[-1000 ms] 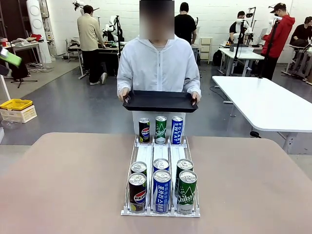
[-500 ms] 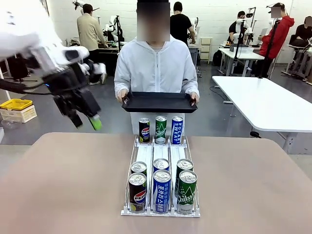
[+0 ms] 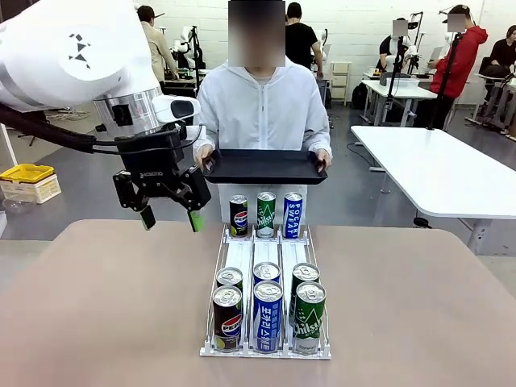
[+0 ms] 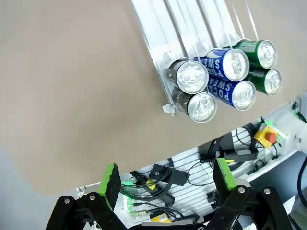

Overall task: Retrieve and hand over the desired beverage to the person.
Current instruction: Pick up a can of the same type that the person held from the Automatic Can Dispenser.

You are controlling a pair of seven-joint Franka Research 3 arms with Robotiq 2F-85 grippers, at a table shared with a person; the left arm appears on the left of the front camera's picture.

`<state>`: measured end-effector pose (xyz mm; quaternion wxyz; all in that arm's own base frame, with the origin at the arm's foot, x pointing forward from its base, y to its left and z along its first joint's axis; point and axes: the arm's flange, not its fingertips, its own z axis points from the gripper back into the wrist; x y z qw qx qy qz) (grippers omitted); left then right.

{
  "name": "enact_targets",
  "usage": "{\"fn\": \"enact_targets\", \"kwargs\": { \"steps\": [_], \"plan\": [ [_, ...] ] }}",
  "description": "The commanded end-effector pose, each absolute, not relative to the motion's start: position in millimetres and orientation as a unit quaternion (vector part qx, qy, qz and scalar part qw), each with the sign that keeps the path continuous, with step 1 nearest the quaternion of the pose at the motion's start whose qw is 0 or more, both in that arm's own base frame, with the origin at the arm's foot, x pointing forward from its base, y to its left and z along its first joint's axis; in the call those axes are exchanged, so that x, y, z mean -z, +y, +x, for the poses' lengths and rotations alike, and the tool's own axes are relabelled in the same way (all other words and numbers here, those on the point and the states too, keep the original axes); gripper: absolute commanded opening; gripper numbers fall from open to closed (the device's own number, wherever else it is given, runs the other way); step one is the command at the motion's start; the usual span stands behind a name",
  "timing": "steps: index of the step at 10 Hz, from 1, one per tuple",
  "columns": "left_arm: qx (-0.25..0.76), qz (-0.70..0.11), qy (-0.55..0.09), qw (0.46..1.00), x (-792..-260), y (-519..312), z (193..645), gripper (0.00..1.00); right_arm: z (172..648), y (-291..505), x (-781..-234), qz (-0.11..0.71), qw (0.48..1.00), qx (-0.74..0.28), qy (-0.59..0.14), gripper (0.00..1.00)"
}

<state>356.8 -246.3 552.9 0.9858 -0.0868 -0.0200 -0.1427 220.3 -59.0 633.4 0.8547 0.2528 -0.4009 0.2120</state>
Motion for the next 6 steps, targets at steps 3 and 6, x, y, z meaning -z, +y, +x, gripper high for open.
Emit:
{"fn": "enact_targets", "kwargs": {
  "steps": [3,6],
  "plan": [
    [0.149,-0.107,-0.01,0.983,-552.6,-244.1,362.5,1.0,221.6,-58.9,-632.9,0.263,0.85,-0.22,-0.401,1.0],
    [0.149,-0.107,-0.01,0.983,-552.6,-244.1,362.5,1.0,221.6,-58.9,-632.9,0.263,0.85,-0.22,-0.401,1.0]
  ]
}}
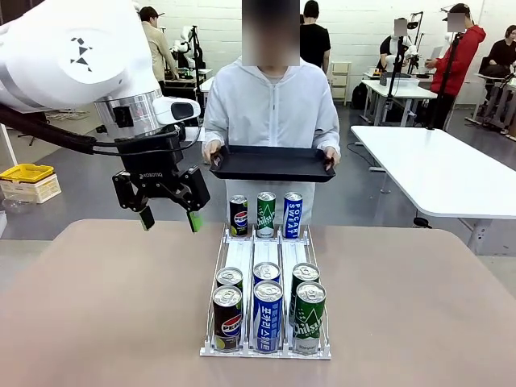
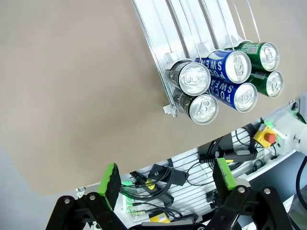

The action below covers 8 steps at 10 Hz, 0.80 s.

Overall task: Retrieve and hand over the desired beverage to the person.
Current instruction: Pick up a can of the same type that the person held from the Automatic Can Dispenser.

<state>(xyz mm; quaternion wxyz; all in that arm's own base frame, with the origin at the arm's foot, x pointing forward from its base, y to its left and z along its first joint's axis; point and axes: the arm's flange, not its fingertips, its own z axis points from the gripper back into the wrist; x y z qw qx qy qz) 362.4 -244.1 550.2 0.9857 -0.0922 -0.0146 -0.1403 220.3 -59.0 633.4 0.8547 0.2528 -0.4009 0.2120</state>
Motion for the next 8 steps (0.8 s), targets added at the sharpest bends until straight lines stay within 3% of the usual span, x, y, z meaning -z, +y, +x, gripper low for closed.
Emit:
{"fn": "enact_targets", "kwargs": {
  "steps": [1,3,6,8],
  "plan": [
    [0.149,-0.107,-0.01,0.983,-552.6,-244.1,362.5,1.0,221.6,-58.9,-632.9,0.263,0.85,-0.22,-0.401,1.0],
    [0.141,-0.092,-0.015,0.986,-550.3,-244.4,362.2,1.0,221.6,-58.9,-632.9,0.263,0.85,-0.22,-0.401,1.0],
    [0.156,0.021,-0.033,0.987,-525.5,-312.1,331.3,1.0,221.6,-58.9,-632.9,0.263,0.85,-0.22,-0.401,1.0],
    [0.124,0.036,-0.036,0.991,-503.1,-334.0,325.2,1.0,221.6,-58.9,-632.9,0.263,0.85,-0.22,-0.401,1.0]
  ]
}}
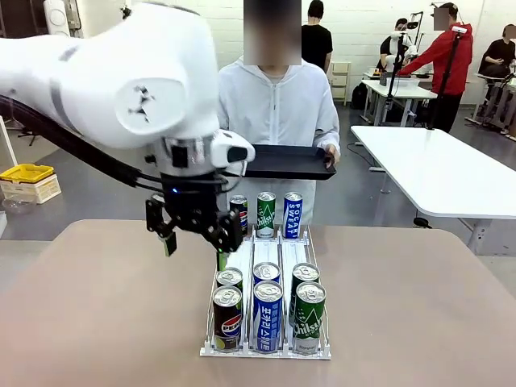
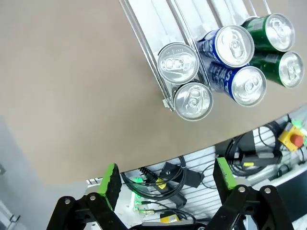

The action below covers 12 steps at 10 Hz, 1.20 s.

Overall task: Retrieve and hand over the desired beverage to the person.
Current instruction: Pick up a can of the same type that the person held from the Automatic Can Dispenser.

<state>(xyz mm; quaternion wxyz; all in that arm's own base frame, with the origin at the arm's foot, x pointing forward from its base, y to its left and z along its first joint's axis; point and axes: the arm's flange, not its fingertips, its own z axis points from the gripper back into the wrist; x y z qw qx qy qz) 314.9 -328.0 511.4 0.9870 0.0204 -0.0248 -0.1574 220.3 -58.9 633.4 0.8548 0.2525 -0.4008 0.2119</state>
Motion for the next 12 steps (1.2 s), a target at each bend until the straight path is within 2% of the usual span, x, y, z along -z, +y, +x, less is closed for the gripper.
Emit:
{"fn": "enact_targets", "kwargs": {
  "steps": [1,4,7,12],
  "plan": [
    [0.1,0.025,-0.038,0.994,-488.9,-340.4,326.1,1.0,221.6,-58.9,-632.9,0.263,0.85,-0.22,-0.401,1.0],
    [0.051,-0.015,-0.044,0.998,-456.1,-349.5,330.7,1.0,221.6,-58.9,-632.9,0.263,0.85,-0.22,-0.401,1.0],
    [0.039,-0.007,-0.055,0.998,-450.4,-353.1,327.7,1.0,221.6,-58.9,-632.9,0.263,0.85,-0.22,-0.401,1.0],
    [0.032,-0.011,-0.037,0.999,-442.0,-353.2,328.5,1.0,221.6,-58.9,-632.9,0.263,0.85,-0.22,-0.401,1.0]
  ]
}}
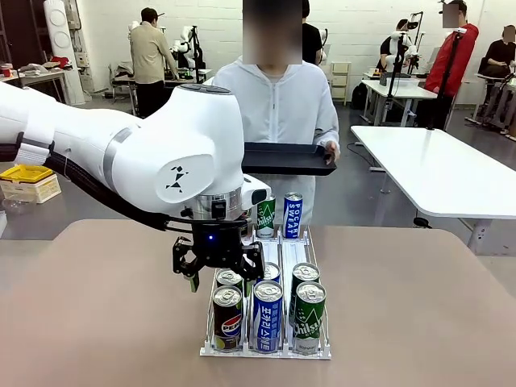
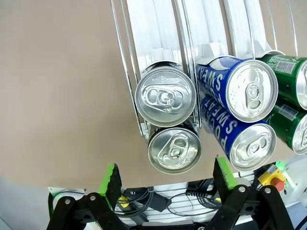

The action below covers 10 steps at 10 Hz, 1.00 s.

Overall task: Retrieve and hand over the desired beverage to the person.
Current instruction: Pick up a can of the same type that the person held from the Automatic Can Dispenser.

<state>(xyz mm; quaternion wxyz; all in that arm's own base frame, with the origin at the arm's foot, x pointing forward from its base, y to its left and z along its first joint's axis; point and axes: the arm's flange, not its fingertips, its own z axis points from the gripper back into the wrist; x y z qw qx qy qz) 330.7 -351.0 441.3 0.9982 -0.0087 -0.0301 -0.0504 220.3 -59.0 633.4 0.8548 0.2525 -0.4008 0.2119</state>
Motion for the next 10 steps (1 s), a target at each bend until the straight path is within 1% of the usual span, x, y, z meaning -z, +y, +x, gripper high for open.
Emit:
{"fn": "enact_targets", "kwargs": {
  "steps": [1,8,10],
  "plan": [
    [0.052,-0.009,-0.03,0.998,-441.5,-351.2,330.4,1.0,221.6,-58.9,-632.9,0.263,0.85,-0.22,-0.401,1.0],
    [0.051,-0.009,-0.03,0.998,-441.4,-350.9,330.7,1.0,221.6,-58.9,-632.9,0.263,0.85,-0.22,-0.401,1.0],
    [0.036,0.013,-0.053,0.998,-434.9,-355.4,328.0,1.0,221.6,-58.9,-632.9,0.263,0.85,-0.22,-0.401,1.0]
  ]
}}
